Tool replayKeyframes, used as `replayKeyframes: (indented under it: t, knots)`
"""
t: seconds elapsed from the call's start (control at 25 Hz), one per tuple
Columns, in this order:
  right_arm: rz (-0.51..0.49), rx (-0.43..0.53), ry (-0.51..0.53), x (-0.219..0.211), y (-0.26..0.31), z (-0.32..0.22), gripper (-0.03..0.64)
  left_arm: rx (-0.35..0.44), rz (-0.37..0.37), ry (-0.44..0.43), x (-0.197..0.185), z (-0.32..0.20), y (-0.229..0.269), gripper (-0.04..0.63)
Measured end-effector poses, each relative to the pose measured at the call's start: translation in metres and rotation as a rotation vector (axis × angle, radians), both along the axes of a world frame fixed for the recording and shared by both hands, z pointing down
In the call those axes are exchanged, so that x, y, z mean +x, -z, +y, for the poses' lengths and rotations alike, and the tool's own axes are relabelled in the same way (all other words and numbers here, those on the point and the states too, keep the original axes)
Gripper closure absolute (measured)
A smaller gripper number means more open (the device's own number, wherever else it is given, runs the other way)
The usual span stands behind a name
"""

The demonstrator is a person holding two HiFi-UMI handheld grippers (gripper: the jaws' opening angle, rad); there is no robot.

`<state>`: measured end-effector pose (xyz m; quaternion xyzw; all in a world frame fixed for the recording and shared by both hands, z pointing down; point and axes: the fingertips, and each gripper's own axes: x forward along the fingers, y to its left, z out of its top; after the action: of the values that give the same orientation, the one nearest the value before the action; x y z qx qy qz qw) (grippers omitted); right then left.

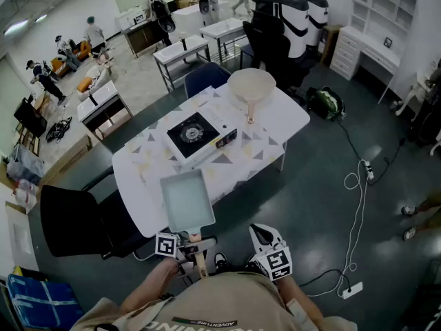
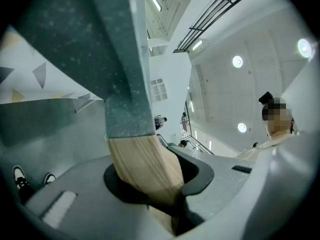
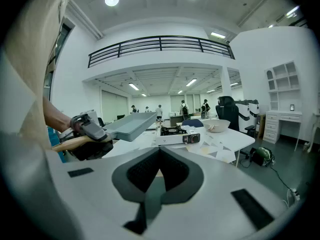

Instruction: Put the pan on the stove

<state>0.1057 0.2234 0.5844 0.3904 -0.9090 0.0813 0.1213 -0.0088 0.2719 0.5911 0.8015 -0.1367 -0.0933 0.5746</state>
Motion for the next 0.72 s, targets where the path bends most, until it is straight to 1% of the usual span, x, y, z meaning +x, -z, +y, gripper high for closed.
replayKeyframes:
  t: [0.12, 0.36, 0.72]
  knots:
    - [-0.008, 0.000, 0.001, -0.005, 0.000, 0.004, 0.618, 0.000, -0.009, -0.003, -0.002, 0.003, -0.003, 0.488]
    - [-0.004, 0.004, 0.015, -0.016, 0.004, 0.004, 0.618, -0.010, 0.017, 0.000, -0.003, 0.000, 0.001, 0.486]
    - [0.016, 0.026, -0.034, -0.019, 0.009, -0.006, 0.618, -0.028, -0.001, 0.000, -0.014, -0.016, -0.008, 0.486]
